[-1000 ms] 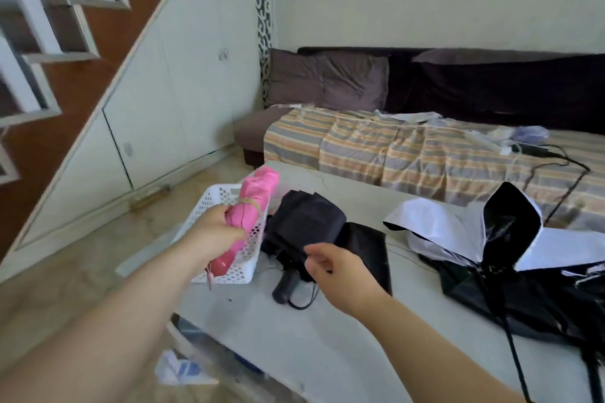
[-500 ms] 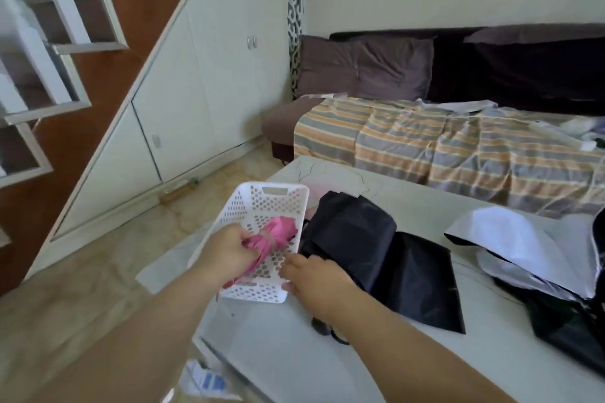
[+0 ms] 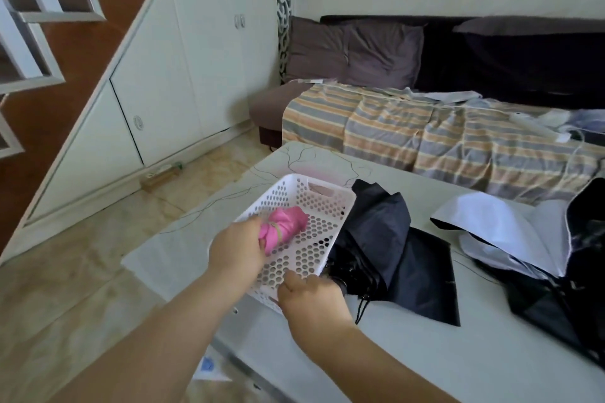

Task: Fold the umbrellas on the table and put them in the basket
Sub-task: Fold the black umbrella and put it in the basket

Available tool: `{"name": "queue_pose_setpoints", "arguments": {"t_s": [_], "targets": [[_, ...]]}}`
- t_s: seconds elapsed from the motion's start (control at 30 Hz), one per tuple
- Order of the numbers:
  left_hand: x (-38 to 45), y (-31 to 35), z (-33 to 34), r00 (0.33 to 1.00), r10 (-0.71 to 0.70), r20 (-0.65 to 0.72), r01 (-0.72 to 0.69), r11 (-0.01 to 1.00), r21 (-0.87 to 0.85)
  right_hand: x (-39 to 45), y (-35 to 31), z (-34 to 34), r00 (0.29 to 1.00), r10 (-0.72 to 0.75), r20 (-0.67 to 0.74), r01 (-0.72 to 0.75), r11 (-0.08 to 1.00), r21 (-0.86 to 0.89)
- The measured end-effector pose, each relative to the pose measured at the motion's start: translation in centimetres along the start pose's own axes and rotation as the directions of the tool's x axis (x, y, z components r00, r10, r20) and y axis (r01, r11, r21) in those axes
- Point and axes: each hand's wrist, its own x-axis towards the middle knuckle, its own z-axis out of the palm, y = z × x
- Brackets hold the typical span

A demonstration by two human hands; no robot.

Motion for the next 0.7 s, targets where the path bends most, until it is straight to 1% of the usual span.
{"name": "queue_pose_setpoints", "arguments": {"t_s": [0.03,0.1,0.17,0.2,0.27,0.3,0.33,0.37,0.4,0.43,0.47,0.53,0.57,0.63,0.7], "targets": [[0.3,-0.2,0.0,1.000,0.004,-0.014,-0.003,0.999,0.040,-0.1,0.0,0.1,1.000,0.001,-0.011,-0.001,1.000,-0.014],[1.0,-0.6,0.0,1.000,0.027,0.010,-0.028,0.996,0.089,-0.2,0.1,0.6,1.000,-0.007,-0.011,0.007,1.000,-0.019],[1.3,-0.7,0.0,0.997,0.055,0.050,-0.062,0.988,0.141,0.2,0.6,1.0,0.999,-0.017,0.029,0.016,1.000,0.019],[1.4,-0.8,0.1,0.997,0.062,0.053,-0.071,0.981,0.181,0.5,1.0,1.6,1.000,-0.022,0.014,0.021,0.999,0.044],[1.5,-0.8,0.4,0.999,0.043,0.034,-0.050,0.966,0.254,0.2,1.3,1.0,0.999,-0.033,-0.004,0.033,0.997,0.062],[1.6,-0.9,0.5,0.999,0.015,0.037,-0.024,0.965,0.262,-0.4,1.7,0.4,0.999,-0.041,-0.011,0.042,0.995,0.091],[1.7,-1.0,0.6,0.999,-0.016,0.047,0.004,0.970,0.244,-0.8,2.1,-0.1,0.997,-0.052,-0.050,0.059,0.985,0.159],[1.7,-1.1,0.8,0.997,-0.048,0.061,0.034,0.976,0.213,-1.3,2.6,-0.2,0.998,-0.055,-0.007,0.055,0.973,0.224],[1.7,-1.2,0.8,0.995,-0.065,0.072,0.050,0.981,0.189,-2.0,3.1,-0.5,0.994,-0.074,0.078,0.049,0.960,0.275],[1.6,-1.2,0.9,0.996,-0.055,0.074,0.040,0.981,0.189,-2.8,3.4,-0.9,0.987,-0.084,0.134,0.035,0.943,0.332],[1.4,-1.1,0.9,0.998,-0.019,0.064,0.004,0.976,0.216,-3.5,3.8,-1.3,0.989,-0.081,0.122,0.032,0.932,0.361],[1.0,-0.3,0.3,0.996,0.079,0.039,-0.087,0.960,0.265,-4.7,4.9,-1.7,0.999,-0.017,0.047,-0.003,0.918,0.396],[0.9,0.5,-0.3,0.994,0.108,0.028,-0.112,0.959,0.259,-5.3,5.6,-2.0,1.000,0.021,0.022,-0.029,0.911,0.412],[0.4,2.7,-1.5,0.986,0.169,-0.013,-0.163,0.968,0.190,-6.9,7.1,-2.2,0.995,0.100,-0.010,-0.086,0.900,0.428],[-0.7,5.8,-2.1,0.947,0.316,-0.063,-0.309,0.947,0.091,-8.7,8.7,-2.4,0.977,0.207,-0.044,-0.164,0.872,0.460]]}}
